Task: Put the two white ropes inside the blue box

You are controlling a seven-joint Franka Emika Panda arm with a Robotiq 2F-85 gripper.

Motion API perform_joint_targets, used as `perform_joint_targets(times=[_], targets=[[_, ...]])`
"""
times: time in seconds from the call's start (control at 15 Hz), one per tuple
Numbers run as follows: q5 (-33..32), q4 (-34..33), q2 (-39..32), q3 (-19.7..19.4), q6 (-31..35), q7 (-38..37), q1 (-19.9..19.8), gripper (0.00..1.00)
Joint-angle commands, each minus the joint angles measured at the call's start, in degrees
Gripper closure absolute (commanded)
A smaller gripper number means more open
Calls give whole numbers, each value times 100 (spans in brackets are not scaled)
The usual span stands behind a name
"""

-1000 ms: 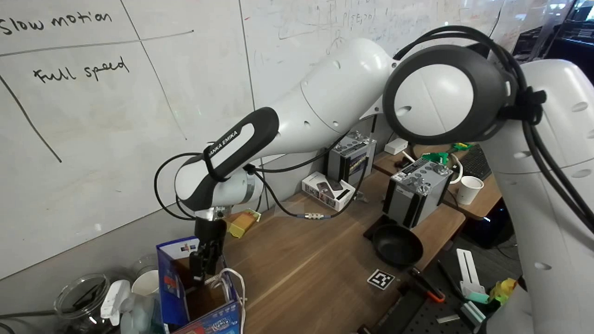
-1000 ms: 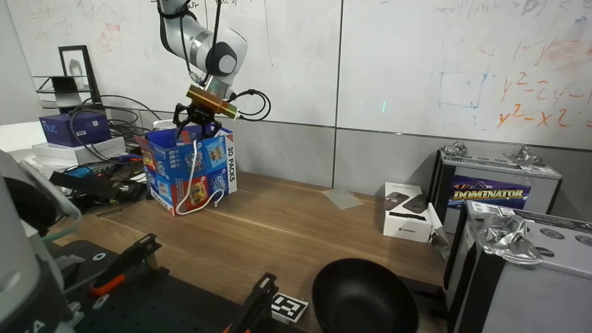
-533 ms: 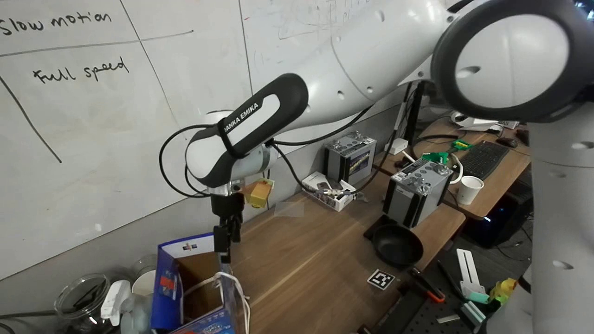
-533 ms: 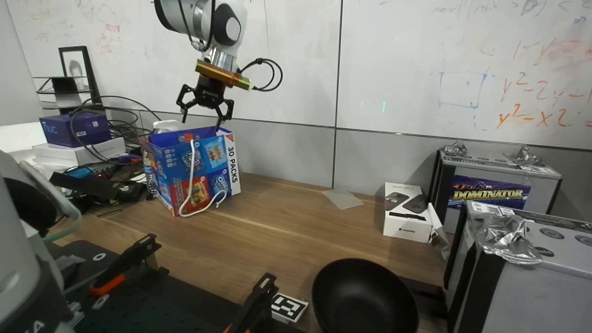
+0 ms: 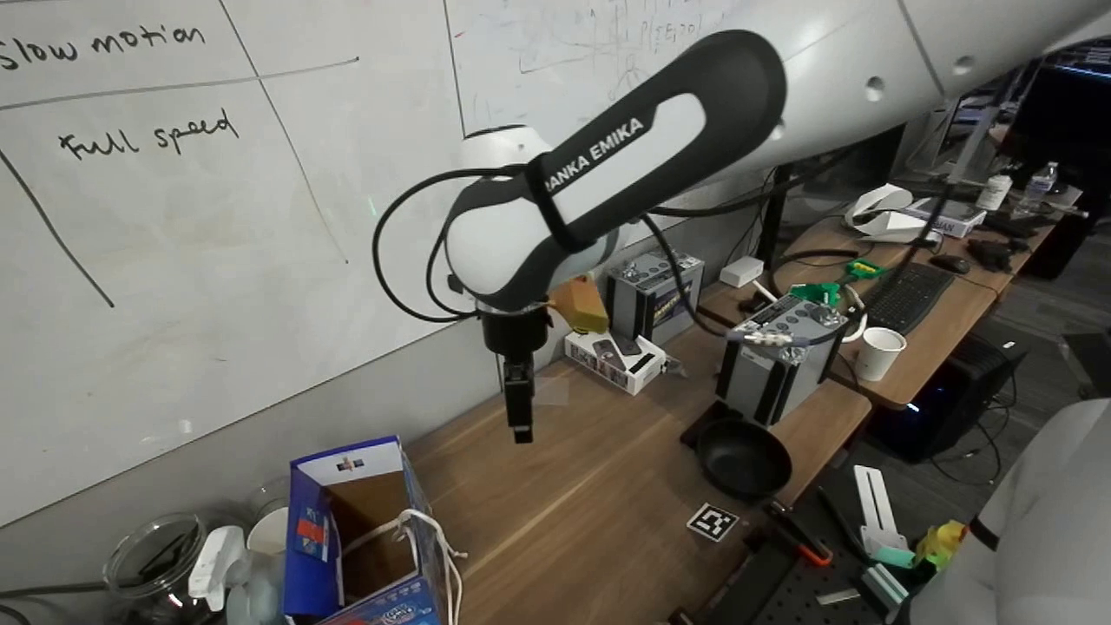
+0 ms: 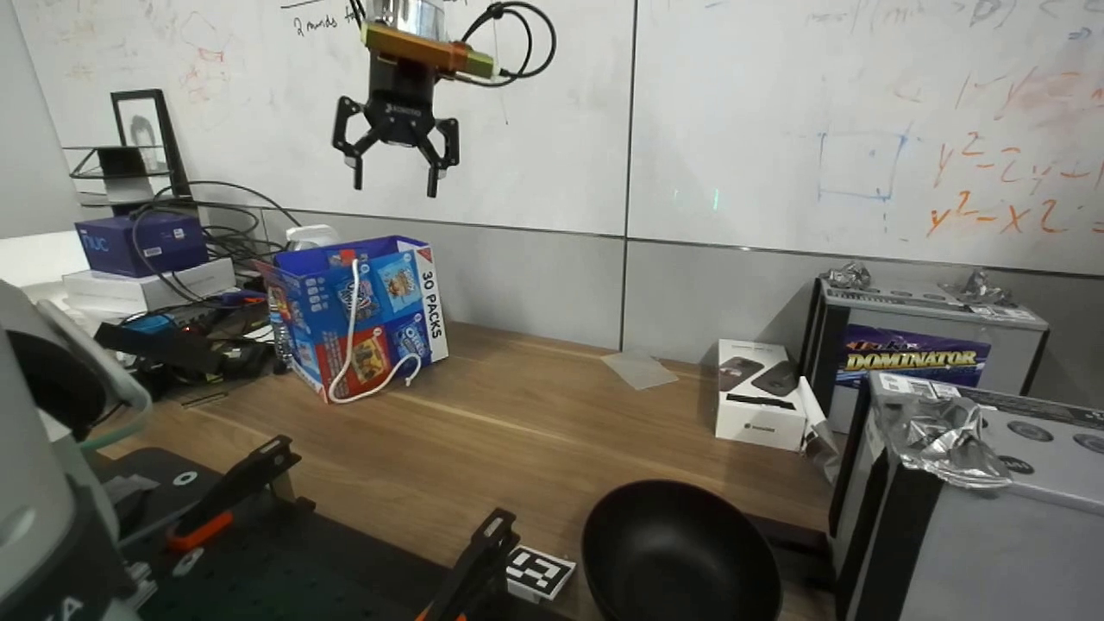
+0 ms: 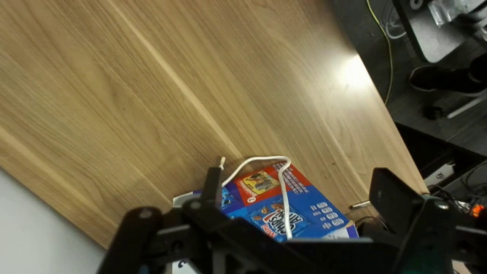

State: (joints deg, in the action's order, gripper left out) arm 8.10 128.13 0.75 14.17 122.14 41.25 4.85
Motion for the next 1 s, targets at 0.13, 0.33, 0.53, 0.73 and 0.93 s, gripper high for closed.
perform_joint_targets(times=[0.13, 0.33, 0.53, 0.73, 0.93], targets=[[174, 2027, 1197, -587, 1749, 896, 204, 0], [337, 2393, 1055, -822, 2570, 1463, 391, 0], [688, 2349, 693, -857, 3154, 1840, 703, 0], [1132, 2208, 278, -684, 3761, 1877, 1031, 0], [1756, 2108, -204, -476, 4421, 1916, 1246, 0]])
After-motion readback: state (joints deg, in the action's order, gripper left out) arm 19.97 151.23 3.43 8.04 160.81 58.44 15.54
